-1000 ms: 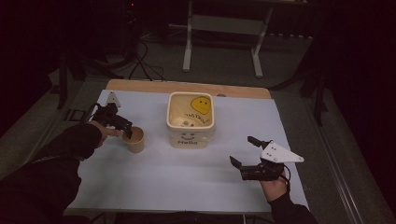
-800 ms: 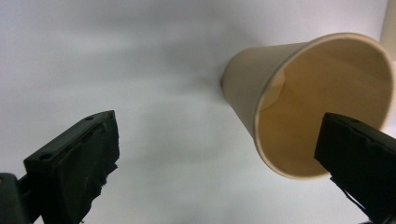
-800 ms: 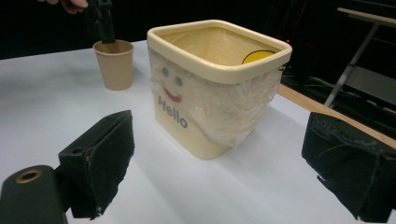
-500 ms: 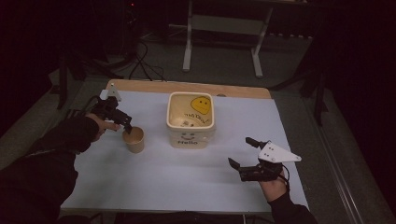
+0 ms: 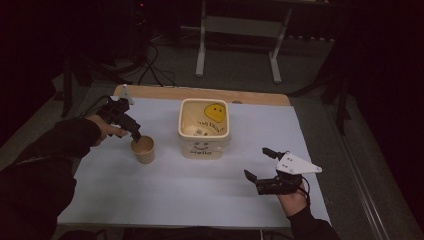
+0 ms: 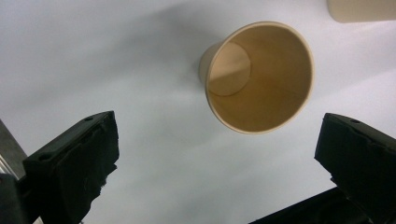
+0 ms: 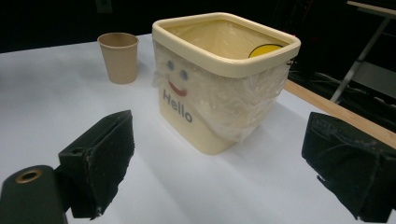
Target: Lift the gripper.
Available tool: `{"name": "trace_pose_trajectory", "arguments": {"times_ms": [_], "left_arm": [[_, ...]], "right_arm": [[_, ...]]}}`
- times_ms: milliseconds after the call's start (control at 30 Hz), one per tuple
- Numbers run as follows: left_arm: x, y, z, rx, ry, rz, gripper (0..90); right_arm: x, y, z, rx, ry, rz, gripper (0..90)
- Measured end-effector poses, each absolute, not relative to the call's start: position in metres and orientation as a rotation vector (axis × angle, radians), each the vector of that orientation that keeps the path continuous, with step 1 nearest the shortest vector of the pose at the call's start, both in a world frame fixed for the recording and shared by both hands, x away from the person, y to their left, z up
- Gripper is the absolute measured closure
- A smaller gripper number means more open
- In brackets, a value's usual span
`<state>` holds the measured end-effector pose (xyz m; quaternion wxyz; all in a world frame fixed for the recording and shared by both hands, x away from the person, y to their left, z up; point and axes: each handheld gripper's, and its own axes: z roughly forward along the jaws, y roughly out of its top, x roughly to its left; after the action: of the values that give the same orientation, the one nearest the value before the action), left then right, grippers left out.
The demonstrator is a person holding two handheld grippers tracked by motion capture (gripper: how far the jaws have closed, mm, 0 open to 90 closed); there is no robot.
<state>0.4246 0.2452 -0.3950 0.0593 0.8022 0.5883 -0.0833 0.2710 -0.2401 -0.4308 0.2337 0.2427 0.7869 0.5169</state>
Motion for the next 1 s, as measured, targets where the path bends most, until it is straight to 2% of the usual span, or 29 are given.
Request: {"name": "trace_pose_trajectory", "arguments": {"times_ms": [200, 467, 767, 1000], "left_arm": [[0.421, 0.242, -0.390, 2.535, 1.613, -0.258, 0.7], [0.419, 0.240, -0.387, 2.601, 1.477, -0.244, 1.2], [0.410, 0.226, -0.374, 2.731, 1.132, -0.219, 1.3], [0.404, 0.216, -0.362, 2.806, 0.930, -0.242, 1.3]], "right_arm": [[0.271, -0.239, -0.431, 0.663, 2.169, 1.419, 9.2], [0.271, -0.240, -0.431, 0.659, 2.177, 1.421, 9.2], [0.272, -0.239, -0.431, 0.657, 2.190, 1.427, 9.2], [0.272, -0.239, -0.431, 0.655, 2.191, 1.436, 9.2]]}}
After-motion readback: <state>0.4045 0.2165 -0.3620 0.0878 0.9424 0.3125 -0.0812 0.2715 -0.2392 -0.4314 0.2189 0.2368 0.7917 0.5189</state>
